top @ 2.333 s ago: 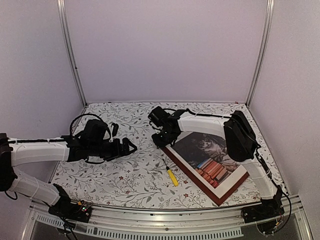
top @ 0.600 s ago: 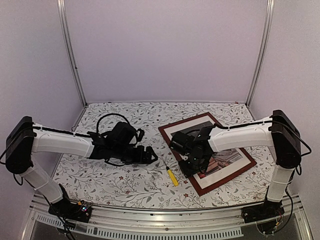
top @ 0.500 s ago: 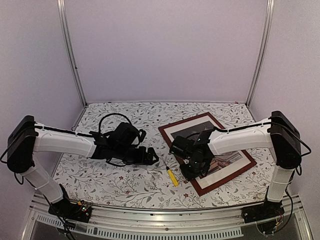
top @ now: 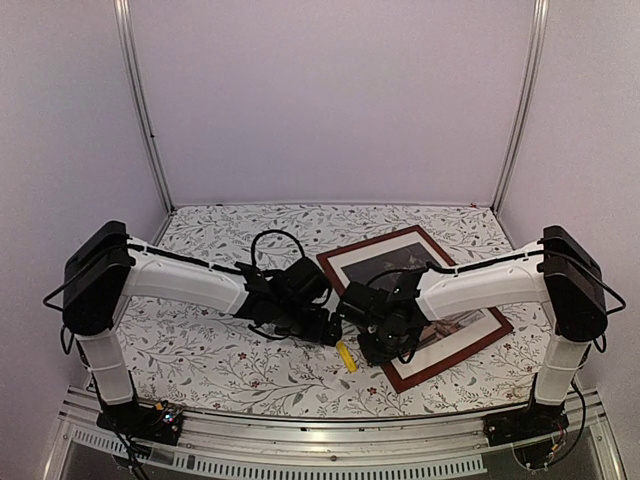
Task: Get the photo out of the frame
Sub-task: Position the photo frame at the center of the board, then pick up the photo frame from the center of the board.
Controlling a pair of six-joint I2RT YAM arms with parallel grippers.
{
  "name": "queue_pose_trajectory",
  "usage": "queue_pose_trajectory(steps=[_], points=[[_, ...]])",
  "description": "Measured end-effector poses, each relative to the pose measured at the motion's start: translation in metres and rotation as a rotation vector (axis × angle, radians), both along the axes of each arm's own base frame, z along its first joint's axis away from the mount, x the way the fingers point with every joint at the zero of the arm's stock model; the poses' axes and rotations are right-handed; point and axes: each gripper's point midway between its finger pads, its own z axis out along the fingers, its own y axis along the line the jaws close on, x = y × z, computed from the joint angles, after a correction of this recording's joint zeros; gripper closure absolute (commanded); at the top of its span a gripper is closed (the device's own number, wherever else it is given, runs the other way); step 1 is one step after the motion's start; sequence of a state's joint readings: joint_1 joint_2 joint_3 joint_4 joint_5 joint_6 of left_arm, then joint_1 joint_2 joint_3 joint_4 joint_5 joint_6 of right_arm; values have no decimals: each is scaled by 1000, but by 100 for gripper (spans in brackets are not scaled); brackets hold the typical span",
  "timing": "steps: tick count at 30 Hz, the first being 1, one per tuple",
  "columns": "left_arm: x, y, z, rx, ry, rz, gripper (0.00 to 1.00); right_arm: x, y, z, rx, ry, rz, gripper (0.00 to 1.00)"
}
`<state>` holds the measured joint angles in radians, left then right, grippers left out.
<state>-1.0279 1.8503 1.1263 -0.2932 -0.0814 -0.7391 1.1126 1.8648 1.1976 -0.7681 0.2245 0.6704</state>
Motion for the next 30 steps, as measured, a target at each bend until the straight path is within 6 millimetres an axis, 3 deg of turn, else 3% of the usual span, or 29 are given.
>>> queue_pose_trajectory(steps=[7,15,21,25,30], points=[[-3,-11,-16,113,-31,-32,1,-1,2,0,10,-3,-20,86],[7,4,-26,213,-62,-8,1,-3,-1,1,-5,5,-28,87],[10,19,-30,270,-95,14,6,-4,-2,4,-12,10,-35,87],[2,31,-30,277,-86,21,10,-2,5,8,7,4,-38,87],[-18,41,-28,251,-20,28,7,1,12,15,31,-4,-40,87]])
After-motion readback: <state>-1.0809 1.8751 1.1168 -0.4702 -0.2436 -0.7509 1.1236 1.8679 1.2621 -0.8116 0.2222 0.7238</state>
